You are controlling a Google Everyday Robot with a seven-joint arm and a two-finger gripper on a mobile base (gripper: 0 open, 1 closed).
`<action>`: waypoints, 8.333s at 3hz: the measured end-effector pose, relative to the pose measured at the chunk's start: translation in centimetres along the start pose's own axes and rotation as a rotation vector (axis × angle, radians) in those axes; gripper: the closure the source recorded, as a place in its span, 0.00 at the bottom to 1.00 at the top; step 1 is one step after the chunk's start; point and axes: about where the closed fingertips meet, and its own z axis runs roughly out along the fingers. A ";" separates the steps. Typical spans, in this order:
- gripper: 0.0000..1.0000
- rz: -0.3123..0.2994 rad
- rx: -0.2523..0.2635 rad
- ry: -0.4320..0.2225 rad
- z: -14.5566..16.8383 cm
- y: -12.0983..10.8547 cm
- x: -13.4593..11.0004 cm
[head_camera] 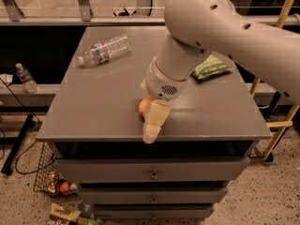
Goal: Move orange near water bottle
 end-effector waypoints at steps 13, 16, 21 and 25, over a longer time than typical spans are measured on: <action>1.00 0.514 0.262 -0.230 -2.7 -26.3 -4.2; 1.00 0.535 0.202 -0.206 0.6 -26.9 -6.3; 0.51 0.574 0.194 -0.185 2.6 -26.9 -6.3; 0.00 0.577 0.184 -0.180 3.6 -26.8 -6.0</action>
Offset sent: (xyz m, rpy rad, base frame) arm 0.0116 -0.0195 -0.0076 -0.0066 0.0168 -0.0708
